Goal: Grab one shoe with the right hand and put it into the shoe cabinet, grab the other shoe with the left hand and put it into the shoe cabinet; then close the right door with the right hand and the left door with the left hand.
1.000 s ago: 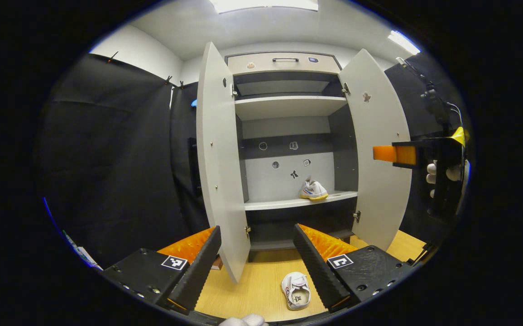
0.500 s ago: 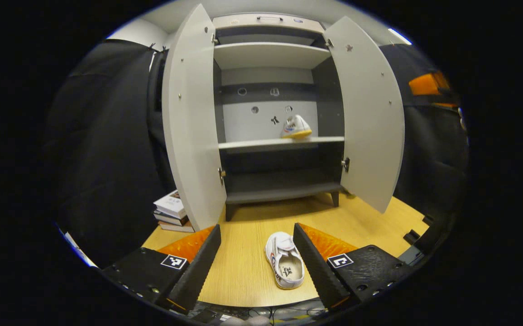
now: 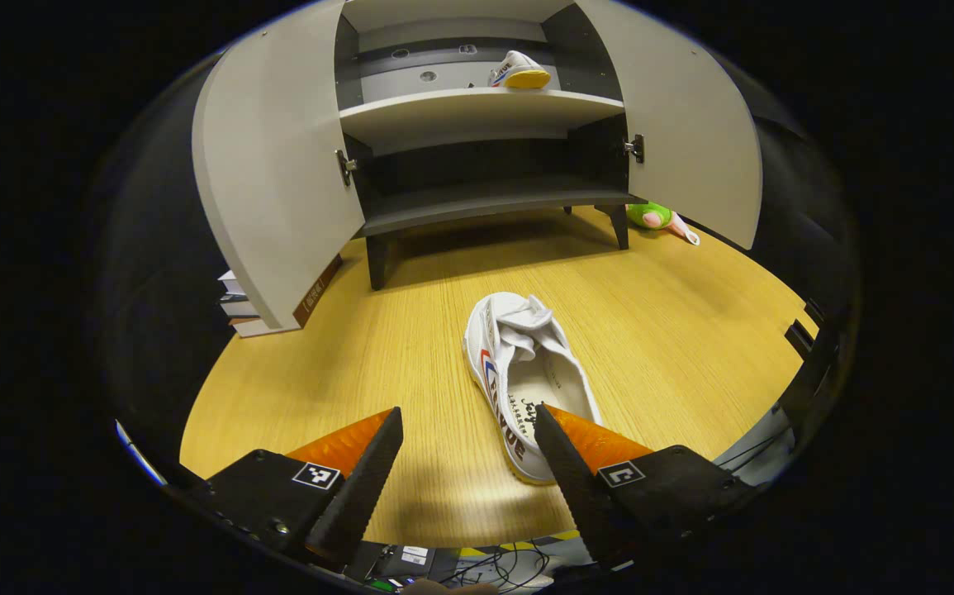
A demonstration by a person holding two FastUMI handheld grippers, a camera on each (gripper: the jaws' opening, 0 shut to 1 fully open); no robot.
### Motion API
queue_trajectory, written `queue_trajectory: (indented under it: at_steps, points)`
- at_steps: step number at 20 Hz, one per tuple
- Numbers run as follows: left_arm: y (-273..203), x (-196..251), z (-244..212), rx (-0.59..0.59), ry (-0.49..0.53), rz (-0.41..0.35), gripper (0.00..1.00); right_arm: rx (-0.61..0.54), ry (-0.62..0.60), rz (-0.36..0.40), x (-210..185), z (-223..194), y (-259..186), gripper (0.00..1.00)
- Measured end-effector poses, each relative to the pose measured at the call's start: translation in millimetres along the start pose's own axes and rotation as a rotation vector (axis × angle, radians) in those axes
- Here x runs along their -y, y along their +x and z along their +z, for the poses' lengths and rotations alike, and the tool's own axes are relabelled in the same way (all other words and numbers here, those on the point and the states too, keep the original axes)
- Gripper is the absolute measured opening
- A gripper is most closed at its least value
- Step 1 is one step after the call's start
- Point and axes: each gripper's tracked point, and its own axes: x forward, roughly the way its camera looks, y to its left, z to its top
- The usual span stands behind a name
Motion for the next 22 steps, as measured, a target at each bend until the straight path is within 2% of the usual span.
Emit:
queue_trajectory:
  at_steps: [2, 4, 7, 9, 10, 11, 15, 17, 18, 20, 21, 22]
  points:
    - [25, -1, 1, -0.019, 0.017, 0.002, 0.94, -0.017, -0.012, 0.015, -8, -4, 4, 1.00]
    - [42, 2, 3, -0.032, 0.037, -0.001, 0.98, -0.027, -0.008, 0.034, -17, -3, 12, 1.00]
    - [64, 5, 15, -0.022, 0.053, -0.005, 0.96, -0.031, -0.012, 0.046, -23, -1, 25, 1.00]
    - [76, 6, 23, -0.010, 0.062, -0.005, 0.89, -0.034, -0.019, 0.053, -25, -1, 31, 1.00]
    - [83, 5, 24, -0.017, 0.066, -0.004, 0.78, -0.034, -0.023, 0.055, -26, 0, 33, 1.00]
    - [89, 5, 23, -0.024, 0.066, 0.001, 0.73, -0.031, -0.020, 0.056, -26, 1, 35, 1.00]
    - [103, 7, 29, -0.029, 0.058, -0.022, 0.70, -0.040, -0.021, 0.062, -28, 0, 44, 1.00]
    - [109, 13, 21, -0.070, 0.042, -0.045, 0.57, -0.046, -0.016, 0.067, -29, -1, 48, 1.00]
    - [104, 12, 23, -0.077, 0.039, -0.026, 0.40, -0.044, -0.015, 0.066, -28, 0, 50, 1.00]
    - [113, 4, 21, -0.096, 0.058, 0.012, 0.29, -0.030, 0.005, 0.072, -27, 5, 52, 1.00]
    - [109, 2, 21, -0.098, 0.063, 0.014, 0.28, -0.025, 0.019, 0.075, -27, 7, 53, 1.00]
    - [112, 3, 24, -0.090, 0.068, 0.009, 0.05, -0.023, 0.021, 0.077, -27, 7, 55, 1.00]
